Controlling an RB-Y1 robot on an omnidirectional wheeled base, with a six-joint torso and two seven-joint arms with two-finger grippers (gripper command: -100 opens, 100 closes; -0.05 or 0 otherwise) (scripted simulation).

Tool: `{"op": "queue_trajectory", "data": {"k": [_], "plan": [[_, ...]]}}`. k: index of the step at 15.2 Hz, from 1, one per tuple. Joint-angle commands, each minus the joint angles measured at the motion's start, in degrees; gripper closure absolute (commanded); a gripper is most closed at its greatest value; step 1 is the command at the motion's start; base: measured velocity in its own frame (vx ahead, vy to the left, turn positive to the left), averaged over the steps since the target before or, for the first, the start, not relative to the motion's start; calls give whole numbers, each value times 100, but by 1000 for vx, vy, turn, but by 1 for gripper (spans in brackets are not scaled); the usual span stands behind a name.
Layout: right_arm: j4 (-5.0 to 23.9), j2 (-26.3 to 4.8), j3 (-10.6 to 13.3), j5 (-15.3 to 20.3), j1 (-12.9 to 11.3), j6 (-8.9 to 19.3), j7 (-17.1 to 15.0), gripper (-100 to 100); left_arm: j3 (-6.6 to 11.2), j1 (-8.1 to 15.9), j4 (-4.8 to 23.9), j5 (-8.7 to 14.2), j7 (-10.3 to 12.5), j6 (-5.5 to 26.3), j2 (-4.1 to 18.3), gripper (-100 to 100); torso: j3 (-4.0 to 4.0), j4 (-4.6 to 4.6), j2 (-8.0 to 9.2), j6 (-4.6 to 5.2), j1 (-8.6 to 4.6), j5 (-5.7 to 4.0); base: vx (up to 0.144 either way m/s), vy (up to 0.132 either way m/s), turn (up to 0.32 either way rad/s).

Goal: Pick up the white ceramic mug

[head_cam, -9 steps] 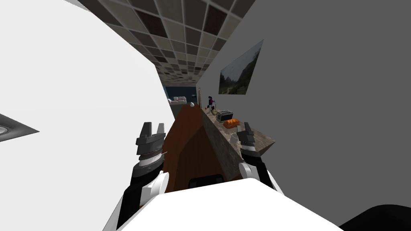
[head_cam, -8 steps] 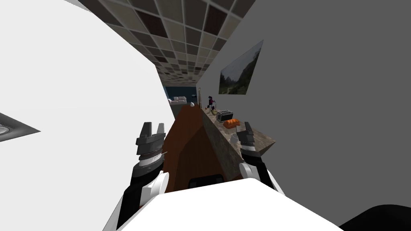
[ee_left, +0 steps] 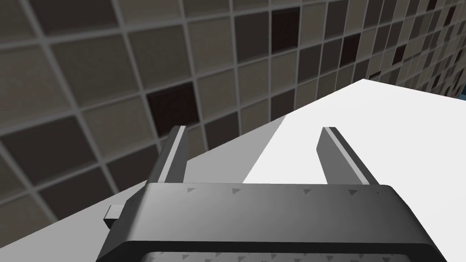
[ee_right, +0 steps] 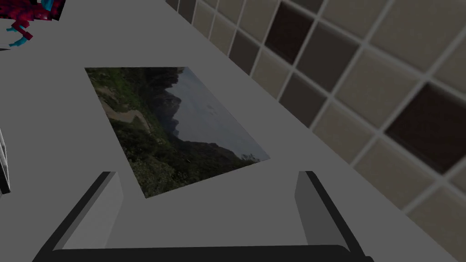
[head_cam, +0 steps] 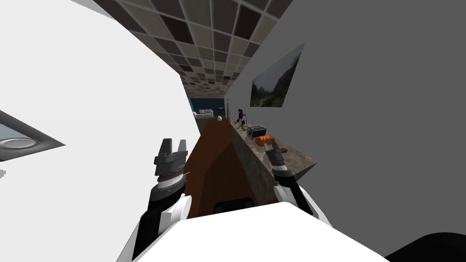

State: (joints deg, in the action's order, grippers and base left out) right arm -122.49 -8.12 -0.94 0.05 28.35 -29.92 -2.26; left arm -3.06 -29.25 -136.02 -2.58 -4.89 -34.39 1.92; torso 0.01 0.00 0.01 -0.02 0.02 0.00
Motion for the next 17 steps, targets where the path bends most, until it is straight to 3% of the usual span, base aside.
{"op": "queue_trajectory", "data": {"k": [1,4,5,7,8,10,11,13,14,16,17], "plan": [[132,-286,38,60,-26,-85,-1,-100,0,0,0,0,0,0,0,0,0,0,0,0,0,0,-6,13,65],[299,-630,88,147,-86,-156,-2,-100,0,0,0,0,0,0,0,0,0,0,0,0,-1,0,-4,10,56],[487,-759,145,244,-152,-236,-3,-100,0,0,0,0,0,0,0,0,0,0,-1,0,-1,0,-5,15,116],[487,-959,145,244,-152,-236,-3,-100,0,0,0,0,0,0,0,0,0,0,-1,0,0,0,-4,11,61],[692,-1139,208,351,-224,-324,-4,-100,0,0,0,0,0,0,0,0,0,0,-1,1,-1,0,-4,11,78],[692,-1301,208,351,-224,-324,-4,-100,0,0,0,0,0,0,0,0,-1,0,-1,0,-1,0,-4,9,67],[915,-1482,278,467,-302,-418,-4,-100,0,0,0,0,0,0,0,0,0,0,-1,2,-1,0,-5,12,97],[915,-1655,278,467,-302,-418,-4,-100,0,0,0,0,0,0,0,0,-1,0,-1,0,0,0,-3,11,72],[1153,-1842,353,592,-385,-520,-5,-100,0,0,0,0,0,0,0,0,-1,0,-1,2,-1,0,-3,14,94],[1153,-2019,353,592,-385,-520,-5,-100,0,0,0,0,0,0,0,0,-1,0,-1,0,0,0,-4,11,77],[1373,-2209,434,725,-472,-627,-5,-100,0,0,0,0,0,0,0,0,-1,0,-1,1,-1,0,-6,13,115]]}}
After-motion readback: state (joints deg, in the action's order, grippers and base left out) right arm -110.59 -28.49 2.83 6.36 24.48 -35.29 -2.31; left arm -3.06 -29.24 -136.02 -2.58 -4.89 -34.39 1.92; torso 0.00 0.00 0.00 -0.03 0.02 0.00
